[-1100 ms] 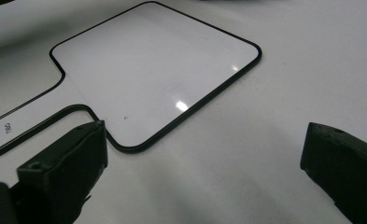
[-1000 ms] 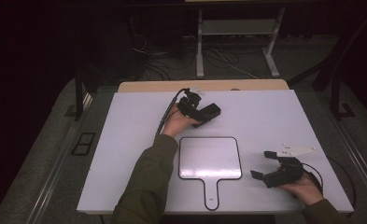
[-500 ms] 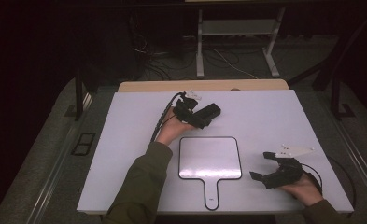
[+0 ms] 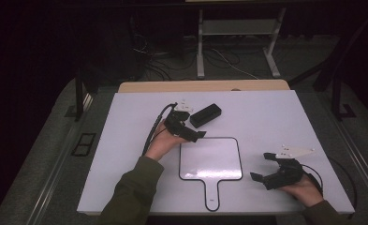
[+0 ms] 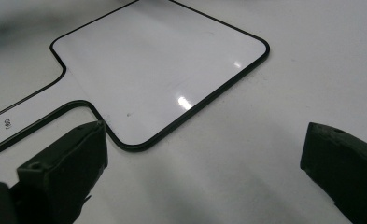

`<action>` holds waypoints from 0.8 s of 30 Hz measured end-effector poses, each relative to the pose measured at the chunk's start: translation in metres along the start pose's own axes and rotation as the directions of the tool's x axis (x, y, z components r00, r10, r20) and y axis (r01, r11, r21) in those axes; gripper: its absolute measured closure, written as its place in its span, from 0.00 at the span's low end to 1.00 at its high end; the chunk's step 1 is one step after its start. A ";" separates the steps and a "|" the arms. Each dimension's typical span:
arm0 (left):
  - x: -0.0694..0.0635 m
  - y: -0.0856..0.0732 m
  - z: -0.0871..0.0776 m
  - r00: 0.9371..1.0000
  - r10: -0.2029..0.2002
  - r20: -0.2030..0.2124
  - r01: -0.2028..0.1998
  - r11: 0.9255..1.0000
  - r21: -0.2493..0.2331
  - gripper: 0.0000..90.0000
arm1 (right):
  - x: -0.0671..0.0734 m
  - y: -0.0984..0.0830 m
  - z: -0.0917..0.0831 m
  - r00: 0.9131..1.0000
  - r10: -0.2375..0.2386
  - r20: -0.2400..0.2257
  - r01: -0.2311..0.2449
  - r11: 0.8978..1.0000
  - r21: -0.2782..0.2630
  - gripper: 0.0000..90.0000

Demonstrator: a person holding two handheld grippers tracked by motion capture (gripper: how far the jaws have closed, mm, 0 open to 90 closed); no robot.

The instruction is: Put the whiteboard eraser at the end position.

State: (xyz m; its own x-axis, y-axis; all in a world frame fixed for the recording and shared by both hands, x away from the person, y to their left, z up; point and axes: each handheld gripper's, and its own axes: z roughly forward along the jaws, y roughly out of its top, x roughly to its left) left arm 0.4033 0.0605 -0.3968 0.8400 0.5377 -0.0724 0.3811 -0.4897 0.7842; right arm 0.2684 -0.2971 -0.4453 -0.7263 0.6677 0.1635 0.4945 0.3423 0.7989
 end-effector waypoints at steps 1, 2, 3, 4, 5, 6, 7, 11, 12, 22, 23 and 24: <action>-0.002 -0.003 -0.003 1.000 -0.004 -0.002 0.004 1.000 -0.005 0.00 | 0.000 0.000 0.000 1.000 0.000 0.000 0.000 1.000 0.000 0.00; -0.004 -0.006 -0.006 1.000 -0.012 -0.005 0.012 1.000 -0.015 0.00 | 0.000 0.000 0.000 1.000 0.000 0.000 0.000 1.000 0.001 0.00; -0.005 -0.009 -0.009 1.000 -0.002 -0.005 0.002 1.000 -0.013 0.00 | 0.000 0.000 0.000 1.000 0.000 0.000 0.000 1.000 0.001 0.00; -0.007 -0.012 -0.012 1.000 -0.006 -0.009 0.006 1.000 -0.018 0.00 | 0.000 0.000 0.000 1.000 0.000 -0.001 0.000 1.000 0.001 0.00; -0.009 -0.016 -0.015 1.000 -0.009 -0.008 0.009 1.000 -0.024 0.00 | 0.000 0.000 0.000 1.000 -0.001 -0.001 0.001 1.000 0.002 0.00; -0.010 -0.019 -0.018 1.000 -0.011 -0.004 0.011 0.999 -0.032 0.00 | 0.000 0.000 0.000 1.000 0.000 0.000 0.000 1.000 0.002 0.00; -0.011 -0.023 -0.021 1.000 -0.014 -0.006 0.014 0.999 -0.040 0.00 | 0.000 0.000 0.000 1.000 0.000 -0.001 0.000 1.000 0.001 0.00; -0.019 -0.036 -0.033 1.000 -0.019 -0.007 0.018 0.997 -0.073 0.00 | 0.001 0.000 0.000 1.000 0.000 0.000 0.000 1.000 0.001 0.00; -0.021 -0.039 -0.036 1.000 -0.017 -0.006 0.016 0.997 -0.074 0.00 | 0.001 0.000 0.000 1.000 -0.002 -0.001 0.002 1.000 0.001 0.00; -0.039 -0.065 -0.054 1.000 0.008 -0.013 -0.009 0.993 -0.114 0.00 | 0.002 0.000 0.000 1.000 -0.002 0.000 0.002 1.000 0.003 0.00; -0.040 -0.067 -0.056 1.000 0.005 -0.012 -0.007 0.993 -0.116 0.00 | 0.002 0.000 0.000 1.000 -0.002 0.000 0.002 1.000 0.003 0.00; -0.042 -0.069 -0.057 1.000 0.000 -0.009 -0.001 0.993 -0.117 0.00 | 0.002 0.000 -0.001 1.000 -0.002 0.001 0.002 1.000 0.004 0.00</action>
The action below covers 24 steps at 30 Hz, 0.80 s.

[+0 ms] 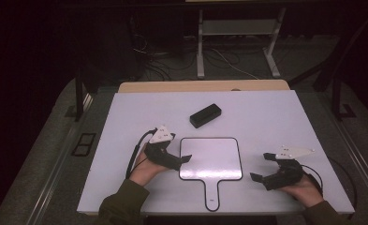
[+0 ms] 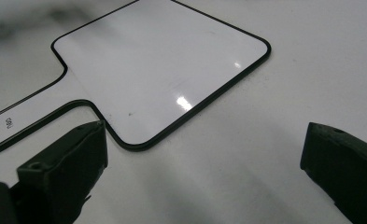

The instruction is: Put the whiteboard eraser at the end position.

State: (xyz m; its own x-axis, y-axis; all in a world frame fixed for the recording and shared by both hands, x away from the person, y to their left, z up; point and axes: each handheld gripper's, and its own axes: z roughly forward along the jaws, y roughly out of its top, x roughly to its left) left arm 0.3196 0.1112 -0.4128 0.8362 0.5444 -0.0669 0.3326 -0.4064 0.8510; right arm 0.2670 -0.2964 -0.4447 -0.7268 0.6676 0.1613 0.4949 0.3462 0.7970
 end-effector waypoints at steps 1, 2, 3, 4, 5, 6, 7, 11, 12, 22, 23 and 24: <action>-0.001 -0.002 -0.002 1.000 0.003 0.001 -0.003 1.000 0.005 0.00 | 0.000 0.000 0.000 1.000 0.001 0.000 -0.001 1.000 0.000 0.00; -0.002 -0.004 -0.004 1.000 0.001 0.000 -0.001 1.000 0.002 0.00 | 0.000 0.000 0.000 1.000 0.001 0.001 -0.001 1.000 0.001 0.00; -0.002 -0.006 -0.006 1.000 0.001 0.004 -0.001 1.000 0.001 0.00 | 0.000 0.000 0.000 1.000 0.001 0.000 -0.001 1.000 0.000 0.00; -0.003 -0.009 -0.008 1.000 -0.004 0.006 0.004 1.000 -0.001 0.00 | 0.000 0.000 0.000 1.000 0.001 0.000 -0.001 1.000 0.002 0.00; -0.003 -0.011 -0.010 1.000 -0.010 0.006 0.010 1.000 -0.007 0.00 | 0.000 0.000 0.000 1.000 0.000 -0.001 0.000 1.000 0.000 0.00; -0.004 -0.014 -0.012 1.000 -0.013 0.003 0.013 1.000 -0.008 0.00 | 0.000 0.000 0.000 1.000 -0.001 -0.001 0.001 1.000 -0.001 0.00; -0.004 -0.016 -0.014 1.000 -0.014 0.000 0.014 1.000 -0.004 0.00 | 0.000 0.000 0.000 1.000 0.001 -0.001 -0.001 1.000 -0.001 0.00; -0.004 -0.025 -0.022 1.000 -0.017 -0.010 0.017 1.000 -0.004 0.00 | 0.000 0.000 0.000 1.000 0.002 0.001 -0.002 1.000 -0.002 0.00; -0.003 -0.027 -0.024 1.000 -0.018 -0.011 0.018 1.000 -0.005 0.00 | 0.000 0.000 0.000 1.000 0.000 0.001 0.000 1.000 -0.001 0.00; -0.001 -0.049 -0.036 0.999 -0.051 -0.010 0.051 0.999 0.005 0.00 | 0.001 0.000 0.001 1.000 -0.001 0.003 0.001 1.000 -0.002 0.00; -0.001 -0.051 -0.037 0.998 -0.056 -0.010 0.056 0.998 0.007 0.00 | 0.000 0.000 0.001 1.000 -0.002 0.003 0.002 1.000 -0.002 0.00; -0.002 -0.052 -0.037 0.998 -0.056 -0.009 0.056 0.998 0.007 0.00 | 0.000 0.000 0.001 1.000 -0.001 0.003 0.001 1.000 -0.002 0.00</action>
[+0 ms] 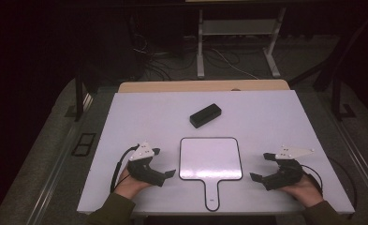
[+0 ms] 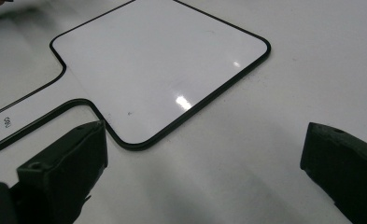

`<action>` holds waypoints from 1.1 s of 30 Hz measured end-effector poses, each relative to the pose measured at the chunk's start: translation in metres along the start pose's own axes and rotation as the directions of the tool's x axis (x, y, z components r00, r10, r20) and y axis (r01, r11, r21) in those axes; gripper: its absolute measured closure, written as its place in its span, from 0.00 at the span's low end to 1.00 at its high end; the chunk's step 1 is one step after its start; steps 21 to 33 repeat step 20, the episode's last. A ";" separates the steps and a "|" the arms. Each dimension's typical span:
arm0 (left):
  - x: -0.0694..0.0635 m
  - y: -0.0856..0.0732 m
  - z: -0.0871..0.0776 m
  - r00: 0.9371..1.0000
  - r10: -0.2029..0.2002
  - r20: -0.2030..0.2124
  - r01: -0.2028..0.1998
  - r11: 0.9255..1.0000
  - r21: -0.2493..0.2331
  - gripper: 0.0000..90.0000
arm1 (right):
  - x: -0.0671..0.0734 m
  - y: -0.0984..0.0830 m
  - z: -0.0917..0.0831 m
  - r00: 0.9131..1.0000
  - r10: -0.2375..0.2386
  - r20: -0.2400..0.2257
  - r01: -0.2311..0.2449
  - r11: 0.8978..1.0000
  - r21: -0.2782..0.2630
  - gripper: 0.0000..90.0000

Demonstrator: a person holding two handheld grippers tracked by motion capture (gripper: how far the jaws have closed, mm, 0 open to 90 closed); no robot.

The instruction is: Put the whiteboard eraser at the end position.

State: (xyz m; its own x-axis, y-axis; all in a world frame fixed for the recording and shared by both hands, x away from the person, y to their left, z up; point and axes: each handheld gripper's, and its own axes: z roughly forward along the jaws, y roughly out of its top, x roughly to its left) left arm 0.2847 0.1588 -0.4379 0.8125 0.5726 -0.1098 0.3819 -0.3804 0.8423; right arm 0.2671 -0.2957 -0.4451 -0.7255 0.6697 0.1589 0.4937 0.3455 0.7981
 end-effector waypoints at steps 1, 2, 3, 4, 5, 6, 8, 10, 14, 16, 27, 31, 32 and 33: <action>-0.001 -0.001 0.000 1.000 0.000 0.000 0.000 1.000 0.006 0.00 | 0.000 0.000 0.000 1.000 -0.001 0.001 0.001 1.000 0.001 0.00; -0.002 -0.002 -0.001 1.000 0.003 -0.004 -0.003 1.000 0.013 0.00 | 0.000 0.000 0.000 1.000 -0.001 0.000 0.001 1.000 0.001 0.00; -0.002 -0.004 -0.002 1.000 0.009 -0.010 -0.009 1.000 0.020 0.00 | 0.000 0.000 0.000 1.000 -0.001 0.000 0.001 1.000 0.001 0.00; -0.003 -0.005 -0.003 1.000 0.010 -0.014 -0.010 1.000 0.023 0.00 | 0.000 0.000 0.000 1.000 -0.002 0.001 0.002 1.000 0.002 0.00; -0.003 -0.007 -0.005 1.000 0.011 -0.015 -0.010 1.000 0.027 0.00 | 0.000 0.000 0.000 1.000 -0.003 0.001 0.003 1.000 0.003 0.00; -0.002 -0.008 -0.006 1.000 0.015 -0.018 -0.015 0.999 0.033 0.00 | 0.000 0.000 0.000 1.000 -0.003 0.001 0.003 1.000 0.004 0.00; -0.001 -0.010 -0.010 1.000 0.009 -0.021 -0.008 1.000 0.028 0.00 | 0.000 0.000 0.000 1.000 -0.005 0.002 0.005 1.000 0.005 0.00; -0.001 -0.011 -0.013 1.000 0.000 -0.028 0.001 1.000 0.024 0.00 | 0.000 0.000 0.001 1.000 -0.007 0.002 0.007 1.000 0.007 0.00; 0.001 -0.012 -0.016 0.999 -0.003 -0.032 0.003 1.000 0.018 0.00 | 0.000 0.000 0.001 1.000 -0.006 0.003 0.006 1.000 0.009 0.00; 0.001 -0.012 -0.016 1.000 -0.003 -0.027 0.003 1.000 0.018 0.00 | 0.000 0.000 0.001 1.000 -0.006 0.002 0.006 1.000 0.011 0.00; 0.001 -0.012 -0.015 1.000 0.006 -0.016 -0.005 1.000 0.020 0.00 | 0.000 -0.001 0.001 1.000 -0.007 0.002 0.007 1.000 0.014 0.00; 0.001 -0.012 -0.015 1.000 0.006 -0.016 -0.005 1.000 0.020 0.00 | 0.000 -0.001 0.001 1.000 -0.007 0.002 0.007 1.000 0.014 0.00; 0.001 -0.012 -0.015 1.000 0.006 -0.016 -0.005 1.000 0.020 0.00 | 0.000 -0.001 0.001 1.000 -0.007 0.002 0.007 1.000 0.014 0.00; 0.001 -0.012 -0.015 1.000 0.006 -0.016 -0.005 1.000 0.020 0.00 | 0.000 -0.001 0.001 1.000 -0.007 0.002 0.007 1.000 0.014 0.00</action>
